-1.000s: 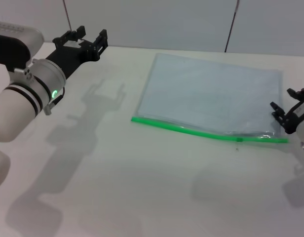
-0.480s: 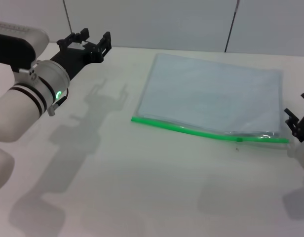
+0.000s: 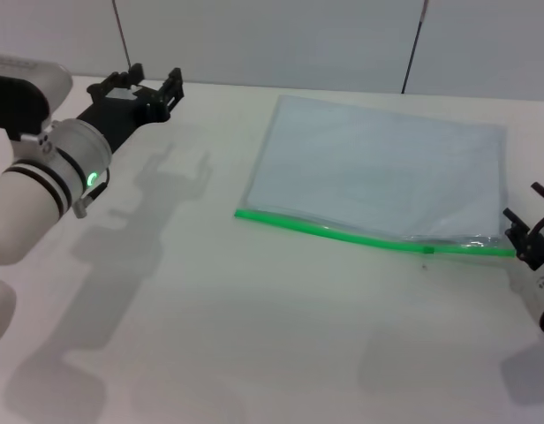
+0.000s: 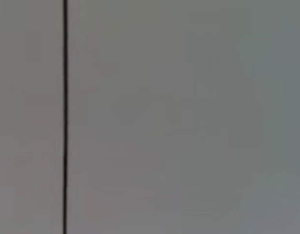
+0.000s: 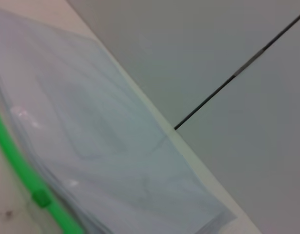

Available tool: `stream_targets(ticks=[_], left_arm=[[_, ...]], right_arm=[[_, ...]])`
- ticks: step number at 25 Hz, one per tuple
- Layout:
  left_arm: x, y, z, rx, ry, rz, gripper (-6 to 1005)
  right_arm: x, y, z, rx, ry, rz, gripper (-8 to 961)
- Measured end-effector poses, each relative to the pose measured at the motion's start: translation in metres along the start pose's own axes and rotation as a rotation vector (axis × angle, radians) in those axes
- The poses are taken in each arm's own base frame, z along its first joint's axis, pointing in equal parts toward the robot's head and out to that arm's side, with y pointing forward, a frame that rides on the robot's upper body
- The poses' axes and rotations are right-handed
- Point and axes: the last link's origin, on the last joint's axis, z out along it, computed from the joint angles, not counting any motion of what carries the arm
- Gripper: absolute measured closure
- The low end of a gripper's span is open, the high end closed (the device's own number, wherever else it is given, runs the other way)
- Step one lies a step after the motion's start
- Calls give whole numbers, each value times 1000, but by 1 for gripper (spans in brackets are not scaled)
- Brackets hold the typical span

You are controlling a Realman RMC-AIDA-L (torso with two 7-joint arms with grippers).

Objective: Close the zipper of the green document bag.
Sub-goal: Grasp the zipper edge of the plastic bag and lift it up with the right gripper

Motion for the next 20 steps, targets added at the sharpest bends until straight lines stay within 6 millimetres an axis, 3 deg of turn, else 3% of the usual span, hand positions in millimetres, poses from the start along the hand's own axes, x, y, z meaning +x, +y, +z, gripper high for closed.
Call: stream_targets(ticks=[7,15,20], left_arm=[[-1,-12,-5,33,0,-12,417],[-1,-17,-7,46,3,-15,418],[-2,-21,-10,55,-1,-15,419]], right_arm=[[4,7,-1,-21,8,-75,487],[10,-1,-2,12,17,-118,487],[17,4,-6,-3,43,-237,488]])
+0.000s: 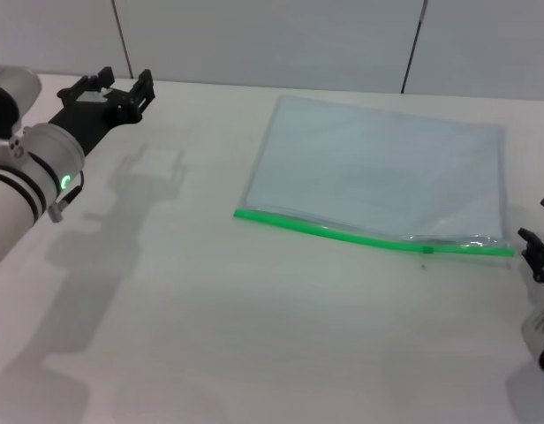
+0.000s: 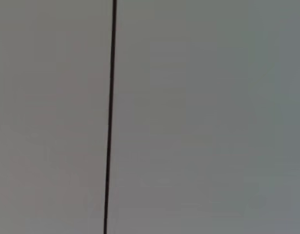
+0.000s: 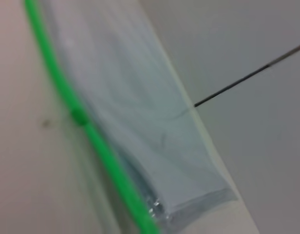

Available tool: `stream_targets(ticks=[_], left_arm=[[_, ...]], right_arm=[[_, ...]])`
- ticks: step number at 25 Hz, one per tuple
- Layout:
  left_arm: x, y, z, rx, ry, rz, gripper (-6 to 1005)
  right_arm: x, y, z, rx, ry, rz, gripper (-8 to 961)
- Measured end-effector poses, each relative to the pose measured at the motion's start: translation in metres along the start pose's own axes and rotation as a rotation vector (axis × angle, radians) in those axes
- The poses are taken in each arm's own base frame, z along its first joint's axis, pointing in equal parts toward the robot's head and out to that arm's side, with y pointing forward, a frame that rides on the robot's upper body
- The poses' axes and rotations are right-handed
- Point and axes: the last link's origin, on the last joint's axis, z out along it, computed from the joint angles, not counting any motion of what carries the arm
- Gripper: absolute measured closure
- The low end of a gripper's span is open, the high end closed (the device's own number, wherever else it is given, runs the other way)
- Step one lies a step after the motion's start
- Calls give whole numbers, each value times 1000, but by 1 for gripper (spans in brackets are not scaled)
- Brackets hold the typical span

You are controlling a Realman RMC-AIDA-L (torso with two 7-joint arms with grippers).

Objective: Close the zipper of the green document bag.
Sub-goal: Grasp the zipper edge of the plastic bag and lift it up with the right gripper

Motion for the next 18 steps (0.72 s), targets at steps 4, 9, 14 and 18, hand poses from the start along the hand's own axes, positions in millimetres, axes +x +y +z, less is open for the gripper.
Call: stream_targets(ticks=[4,9,14,18], left_arm=[[-2,-3,-2,8,-3,-2,419],[-1,-6,-3,16,-1,-6,420],[-1,-7,-3,21,0,-9,420],[-1,-7,-3,22,-1,-8,421]], right_arm=[[-2,2,-1,-2,-4,-22,488],[-3,7,-3,-11,-6,-43,488],[-8,11,-4,-20,-22,-56,487],[-12,14,-4,-28,-33,-63,487]])
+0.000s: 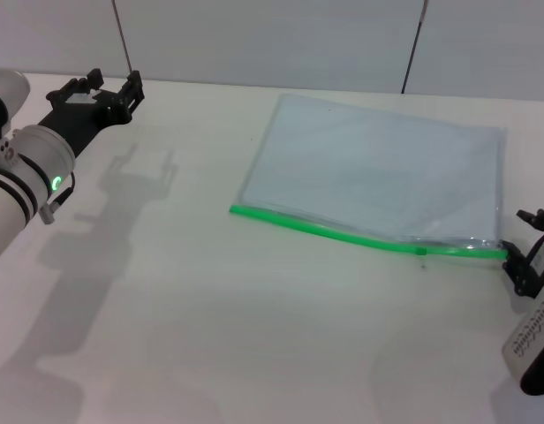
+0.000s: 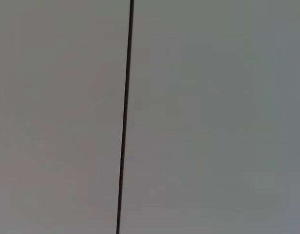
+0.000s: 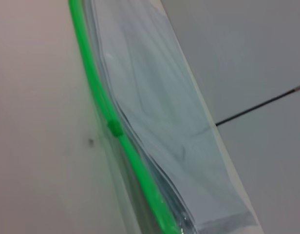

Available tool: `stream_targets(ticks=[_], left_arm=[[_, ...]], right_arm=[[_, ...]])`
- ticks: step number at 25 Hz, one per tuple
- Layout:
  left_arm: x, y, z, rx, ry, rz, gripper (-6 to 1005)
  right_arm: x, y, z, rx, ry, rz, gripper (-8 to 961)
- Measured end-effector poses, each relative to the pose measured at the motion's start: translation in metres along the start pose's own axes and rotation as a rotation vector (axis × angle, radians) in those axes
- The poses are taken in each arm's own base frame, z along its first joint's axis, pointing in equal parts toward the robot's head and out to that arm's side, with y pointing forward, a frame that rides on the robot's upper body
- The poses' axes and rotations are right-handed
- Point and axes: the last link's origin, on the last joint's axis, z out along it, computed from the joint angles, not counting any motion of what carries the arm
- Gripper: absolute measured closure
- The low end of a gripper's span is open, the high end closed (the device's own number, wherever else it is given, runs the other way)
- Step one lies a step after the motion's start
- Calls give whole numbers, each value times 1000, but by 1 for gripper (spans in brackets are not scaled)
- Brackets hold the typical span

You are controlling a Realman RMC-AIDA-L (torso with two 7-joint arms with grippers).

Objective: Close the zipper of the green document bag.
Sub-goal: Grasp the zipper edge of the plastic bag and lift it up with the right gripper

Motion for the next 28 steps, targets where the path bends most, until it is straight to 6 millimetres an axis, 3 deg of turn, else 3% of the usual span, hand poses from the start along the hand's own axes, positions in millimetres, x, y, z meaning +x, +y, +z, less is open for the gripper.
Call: stream_targets(ticks=[17,28], left_arm=[[0,-1,0,2,-1,-11,423],[0,-2,-1,6,0,-13,424]], right_arm=[[8,6,-1,-15,21,-21,492],[-5,10,-3,-24,-17,-31,497]])
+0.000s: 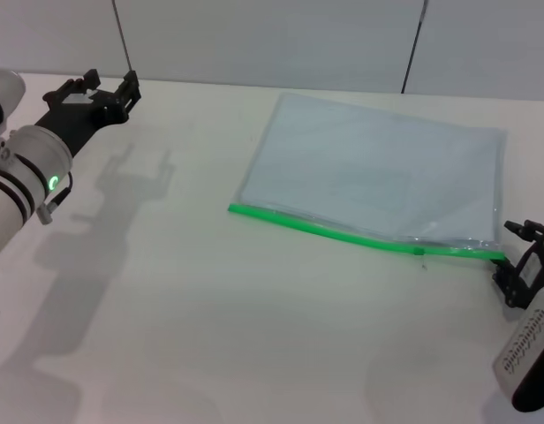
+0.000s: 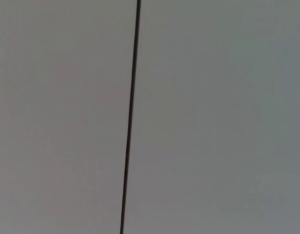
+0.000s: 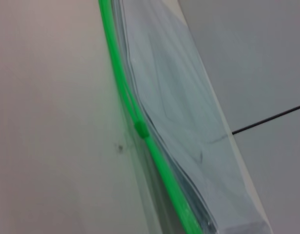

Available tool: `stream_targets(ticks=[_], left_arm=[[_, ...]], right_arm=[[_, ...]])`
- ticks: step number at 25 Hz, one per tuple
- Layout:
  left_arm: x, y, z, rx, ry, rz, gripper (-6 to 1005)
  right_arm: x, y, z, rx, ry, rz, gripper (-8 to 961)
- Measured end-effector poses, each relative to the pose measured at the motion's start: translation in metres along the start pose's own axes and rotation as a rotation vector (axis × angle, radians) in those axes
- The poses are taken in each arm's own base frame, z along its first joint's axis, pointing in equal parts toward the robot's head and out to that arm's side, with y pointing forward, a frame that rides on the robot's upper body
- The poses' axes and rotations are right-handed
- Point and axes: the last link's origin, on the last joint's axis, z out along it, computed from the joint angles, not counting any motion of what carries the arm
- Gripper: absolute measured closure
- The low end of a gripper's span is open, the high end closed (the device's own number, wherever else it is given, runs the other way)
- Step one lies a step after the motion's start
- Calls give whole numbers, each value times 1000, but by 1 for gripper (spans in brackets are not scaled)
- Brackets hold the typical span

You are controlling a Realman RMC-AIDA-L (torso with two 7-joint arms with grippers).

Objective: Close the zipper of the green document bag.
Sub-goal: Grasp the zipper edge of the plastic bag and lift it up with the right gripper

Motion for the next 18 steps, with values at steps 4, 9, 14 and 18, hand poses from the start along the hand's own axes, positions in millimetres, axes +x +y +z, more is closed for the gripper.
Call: stream_targets(ticks=[4,9,14,18], left_arm=[[-1,-3,0,9,-4,-2,424],[-1,-1,1,5,-3,-2,425],[0,2,2,0,-2,-3,426],[0,4,3,-5,-2,-1,426]], right_arm=[[-5,0,0,1,-13,-2,497],[-11,-3,3,4,-30,-9,498],[-15,-5,6,5,-44,-19,498],[-18,-8,11,7,-54,-32,498]])
